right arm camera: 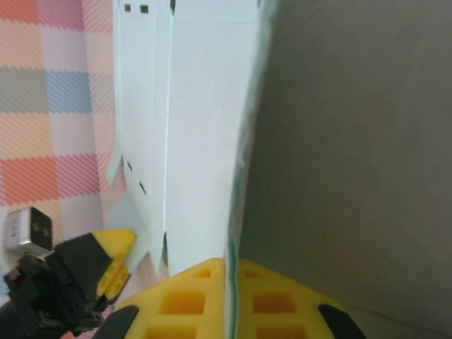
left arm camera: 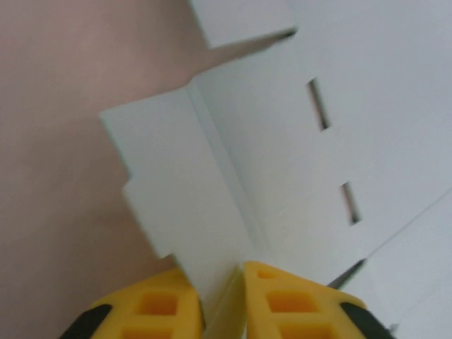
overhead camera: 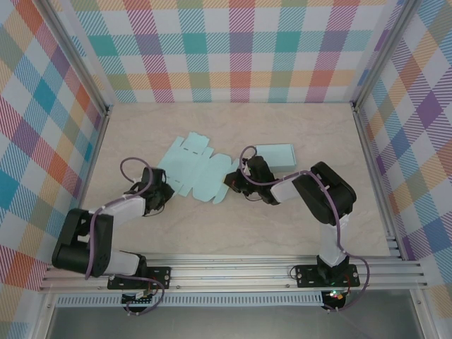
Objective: Fold the paper box
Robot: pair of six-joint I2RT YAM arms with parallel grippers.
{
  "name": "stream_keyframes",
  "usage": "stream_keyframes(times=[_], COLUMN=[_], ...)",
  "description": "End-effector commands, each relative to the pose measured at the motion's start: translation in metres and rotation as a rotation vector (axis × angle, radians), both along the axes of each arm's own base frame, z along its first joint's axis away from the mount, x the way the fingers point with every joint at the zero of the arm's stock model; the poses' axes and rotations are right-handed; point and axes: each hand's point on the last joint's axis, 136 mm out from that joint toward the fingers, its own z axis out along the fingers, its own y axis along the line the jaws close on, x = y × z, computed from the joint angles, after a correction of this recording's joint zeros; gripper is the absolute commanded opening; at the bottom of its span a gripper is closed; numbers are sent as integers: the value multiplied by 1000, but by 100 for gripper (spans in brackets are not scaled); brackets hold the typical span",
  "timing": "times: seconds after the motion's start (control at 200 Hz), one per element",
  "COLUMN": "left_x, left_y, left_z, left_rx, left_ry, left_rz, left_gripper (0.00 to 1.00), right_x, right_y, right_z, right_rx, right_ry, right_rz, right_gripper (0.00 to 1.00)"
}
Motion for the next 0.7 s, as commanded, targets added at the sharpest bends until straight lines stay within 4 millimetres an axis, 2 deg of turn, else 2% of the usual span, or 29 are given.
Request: stream_keyframes(times=[0.0, 0.035, 0.13, 0.175, 0.235, 0.345, 0.4, 0.555, 0.695], left_x=[25, 27, 31, 33, 36, 36, 36, 28, 13], left_y=[1, 0, -4, -6, -7, -9, -13, -35, -50], left_z=[1, 3, 13, 20, 30, 54, 68, 108, 133], left_rx=[27, 30, 45, 57, 82, 149, 186, 253, 303], left_ry=[-83, -93, -128, -147, -178, -252, -299, -451, -568], left_rz=[-31, -44, -94, -120, -161, -253, -318, -551, -703], left_gripper=[6, 0, 0, 0, 0, 0, 0, 0, 0], right_x=[-25, -28, -31, -32, -35, -40, -42, -45, -40], right_y=[10, 6, -1, -3, -9, -25, -35, -62, -86], right_z=[3, -1, -1, 0, 2, 5, 8, 34, 70], right_rx=[17, -7, -48, -70, -110, -214, -270, -408, -503], right_ry=[13, 31, 19, 10, -5, -33, -56, -167, -293], right_rz=[94, 94, 95, 100, 110, 116, 117, 122, 100], right_gripper=[0, 0, 8, 16, 32, 49, 54, 61, 69])
